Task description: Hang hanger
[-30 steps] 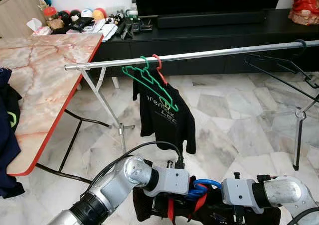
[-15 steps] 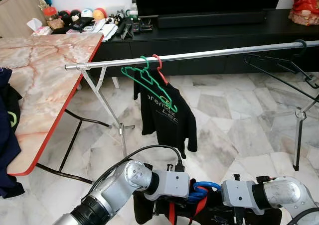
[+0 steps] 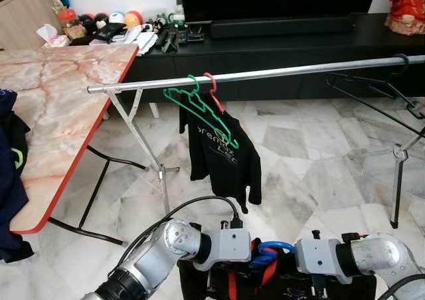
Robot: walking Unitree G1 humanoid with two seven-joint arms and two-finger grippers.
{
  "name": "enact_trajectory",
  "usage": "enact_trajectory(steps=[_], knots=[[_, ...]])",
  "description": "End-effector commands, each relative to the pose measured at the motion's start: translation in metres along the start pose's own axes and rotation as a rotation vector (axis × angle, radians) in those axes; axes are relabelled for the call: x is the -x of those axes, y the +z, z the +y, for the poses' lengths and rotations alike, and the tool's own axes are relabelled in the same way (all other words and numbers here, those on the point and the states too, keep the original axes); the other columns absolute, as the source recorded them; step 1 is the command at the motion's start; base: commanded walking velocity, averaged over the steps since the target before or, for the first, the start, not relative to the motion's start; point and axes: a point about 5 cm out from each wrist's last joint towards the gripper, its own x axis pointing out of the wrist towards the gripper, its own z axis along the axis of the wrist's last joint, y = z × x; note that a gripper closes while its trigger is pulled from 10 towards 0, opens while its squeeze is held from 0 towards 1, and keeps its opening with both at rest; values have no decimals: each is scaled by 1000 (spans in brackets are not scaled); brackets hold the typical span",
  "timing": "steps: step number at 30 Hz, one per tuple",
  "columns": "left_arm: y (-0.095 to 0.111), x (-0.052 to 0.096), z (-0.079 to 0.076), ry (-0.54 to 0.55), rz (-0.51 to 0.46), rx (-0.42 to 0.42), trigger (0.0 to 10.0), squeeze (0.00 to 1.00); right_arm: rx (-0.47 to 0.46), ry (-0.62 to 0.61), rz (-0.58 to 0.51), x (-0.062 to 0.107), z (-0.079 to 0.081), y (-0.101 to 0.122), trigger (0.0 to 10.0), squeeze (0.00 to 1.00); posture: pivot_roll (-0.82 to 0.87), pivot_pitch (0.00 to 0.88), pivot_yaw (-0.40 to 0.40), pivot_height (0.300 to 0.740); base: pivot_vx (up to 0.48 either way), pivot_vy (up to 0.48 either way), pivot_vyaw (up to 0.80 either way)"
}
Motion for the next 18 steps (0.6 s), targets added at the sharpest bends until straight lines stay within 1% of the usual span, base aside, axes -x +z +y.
enact_trajectory(steps=[1, 2, 3, 5, 8, 9, 10, 12, 14, 15, 18], knots=[[-12, -2, -11, -51, 42, 27, 10000, 0, 48, -62, -55, 4, -11, 13, 9373, 0, -83, 128, 72, 740, 0, 0, 0], [-12, -2, -11, -51, 42, 27, 10000, 0, 48, -62, -55, 4, -11, 13, 9373, 0, -83, 128, 72, 740, 0, 0, 0], [-12, -2, -11, -51, 44, 25, 10000, 0, 51, -63, -54, 4, -12, 13, 10000, 0, -84, 127, 72, 740, 0, 0, 0], [-12, -2, -11, -55, 46, 20, 10000, 0, 54, -69, -53, 4, -13, 12, 10000, 0, -86, 126, 69, 740, 0, 0, 0], [-13, -3, -11, -57, 51, 14, 10000, 0, 20, -64, -51, 4, -13, 11, 10000, 0, -88, 126, 70, 740, 0, 0, 0], [-13, -3, -11, -57, 51, 14, 10000, 0, 19, -55, -54, 4, -12, 11, 10000, 573, -88, 126, 69, 740, 0, 0, 0], [-14, -3, -11, -60, 54, 12, 10000, 0, 13, -32, -57, 5, -11, 11, 10000, 1000, -89, 126, 67, 740, 0, 0, 0], [-14, -3, -11, -62, 63, 3, 10000, 0, 13, -11, -55, 6, -9, 11, 10000, 1000, -91, 125, 68, 740, 0, 0, 0], [-14, -4, -11, -63, 69, -8, 10000, 0, 24, 56, -36, 8, -4, 9, 10000, 1000, -93, 123, 64, 740, 0, 0, 0], [-14, -4, -11, -63, 69, -8, 10000, 0, 24, 56, -36, 8, -4, 9, 10000, 1000, -93, 123, 64, 740, 0, 0, 0], [-14, -4, -10, -54, 67, -8, 10000, 0, 24, 76, -10, 15, -6, 7, 10000, 1000, -98, 121, 59, 740, 0, 0, 0]])
